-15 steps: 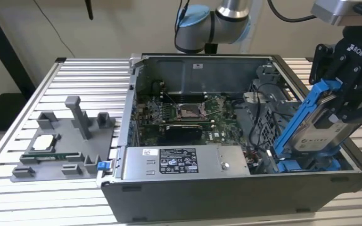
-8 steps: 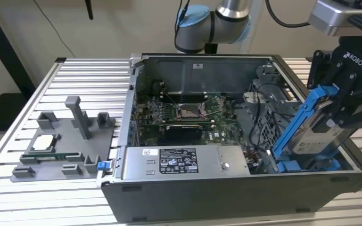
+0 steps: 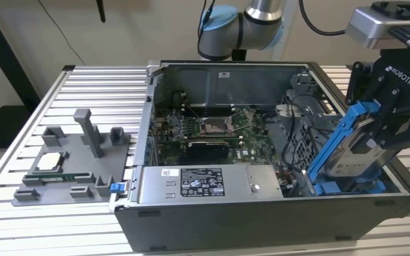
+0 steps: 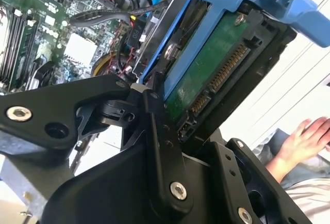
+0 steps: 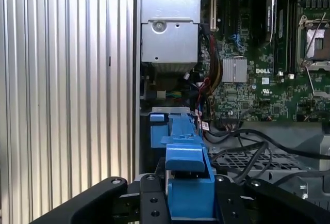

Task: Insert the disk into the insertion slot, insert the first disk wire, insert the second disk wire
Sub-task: 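Insert the disk into the insertion slot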

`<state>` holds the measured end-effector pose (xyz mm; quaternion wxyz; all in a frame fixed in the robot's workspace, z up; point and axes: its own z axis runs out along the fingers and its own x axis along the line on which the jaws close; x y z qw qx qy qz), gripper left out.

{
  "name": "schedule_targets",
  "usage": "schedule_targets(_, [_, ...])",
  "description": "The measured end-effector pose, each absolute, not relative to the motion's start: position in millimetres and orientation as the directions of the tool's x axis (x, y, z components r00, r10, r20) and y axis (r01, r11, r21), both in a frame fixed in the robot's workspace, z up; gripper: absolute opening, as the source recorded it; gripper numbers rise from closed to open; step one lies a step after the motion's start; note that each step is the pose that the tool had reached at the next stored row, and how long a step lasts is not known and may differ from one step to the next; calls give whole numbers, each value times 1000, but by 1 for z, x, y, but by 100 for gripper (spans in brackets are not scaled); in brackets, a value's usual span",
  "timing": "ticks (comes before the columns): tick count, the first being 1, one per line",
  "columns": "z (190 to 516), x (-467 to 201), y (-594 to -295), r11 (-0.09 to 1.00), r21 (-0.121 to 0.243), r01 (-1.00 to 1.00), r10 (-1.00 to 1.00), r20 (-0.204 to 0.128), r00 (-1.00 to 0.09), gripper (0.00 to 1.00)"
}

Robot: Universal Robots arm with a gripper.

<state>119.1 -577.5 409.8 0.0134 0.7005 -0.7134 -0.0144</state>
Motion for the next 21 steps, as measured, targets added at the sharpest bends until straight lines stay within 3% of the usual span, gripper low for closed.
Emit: schedule_targets(21, [394,120,-572,18,39,-999,-1000,-9,-18,0])
